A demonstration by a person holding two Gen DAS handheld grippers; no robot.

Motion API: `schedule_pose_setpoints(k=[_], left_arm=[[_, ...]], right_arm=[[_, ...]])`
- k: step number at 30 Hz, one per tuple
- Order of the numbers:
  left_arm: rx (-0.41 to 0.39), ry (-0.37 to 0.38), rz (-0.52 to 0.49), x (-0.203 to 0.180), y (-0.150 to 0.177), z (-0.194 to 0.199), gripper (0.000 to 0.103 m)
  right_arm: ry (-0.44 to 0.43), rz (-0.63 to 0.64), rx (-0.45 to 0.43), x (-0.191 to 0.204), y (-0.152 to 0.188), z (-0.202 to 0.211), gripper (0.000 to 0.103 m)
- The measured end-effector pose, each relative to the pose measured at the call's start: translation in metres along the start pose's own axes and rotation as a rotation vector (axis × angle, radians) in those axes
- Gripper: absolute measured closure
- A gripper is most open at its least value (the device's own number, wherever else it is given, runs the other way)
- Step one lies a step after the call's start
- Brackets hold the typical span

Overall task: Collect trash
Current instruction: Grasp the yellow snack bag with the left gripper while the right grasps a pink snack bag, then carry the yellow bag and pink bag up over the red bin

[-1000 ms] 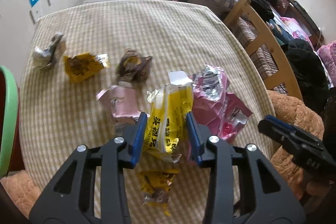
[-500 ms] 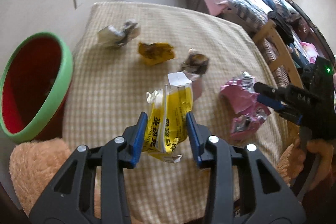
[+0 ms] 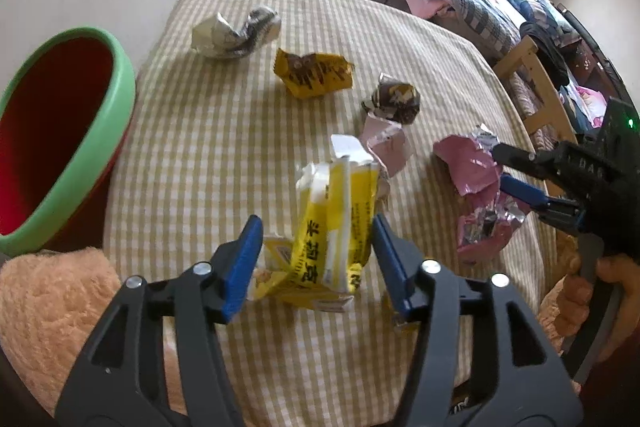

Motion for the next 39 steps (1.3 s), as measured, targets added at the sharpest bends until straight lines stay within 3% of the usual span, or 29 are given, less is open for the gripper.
schedule_pose_setpoints(k=[1, 5, 8, 13, 22, 29, 39], left_arm=[[0.006, 0.001, -0.001, 0.001, 0.001, -0.002, 0.044], [0.025, 0.007, 0.019, 0.004, 0.007, -0.004, 0.043], [0.010, 0.012, 0.013, 0.004, 0.009, 0.000, 0.052], [0.001, -0.014, -0.027, -0.005, 0.006, 0.003, 0.058], [-0.114, -0.036, -0.004, -0.008, -0.002, 0.040, 0.059], [-0.237, -0.057, -0.001, -0.013, -0.017, 0.084, 0.059], [-0.329, -0.082, 0.002, -0.011, -0.022, 0.119, 0.059]], right_arm=[[0.000, -0.001, 0.006, 0.000, 0.000, -0.002, 0.043], [-0.008, -0.012, 0.022, -0.001, -0.001, -0.007, 0.041], [-0.012, -0.007, 0.011, -0.001, -0.001, -0.008, 0.041], [-0.035, 0.018, -0.005, 0.002, 0.000, -0.005, 0.055], [-0.035, 0.182, -0.145, 0.043, 0.014, 0.045, 0.057], [0.012, 0.334, -0.250, 0.088, 0.032, 0.075, 0.056], [0.041, 0.428, -0.312, 0.115, 0.045, 0.087, 0.056]])
Point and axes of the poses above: each gripper's, at about its wrist camera, not at the fingertips, and z roughly against the way its jaws point, x to its left, y to its underside, the point moved 2 cm from there along -z, roughly the way its jaws point, and after that the axes turned 11 degrees about x, right-handed, at the moved point
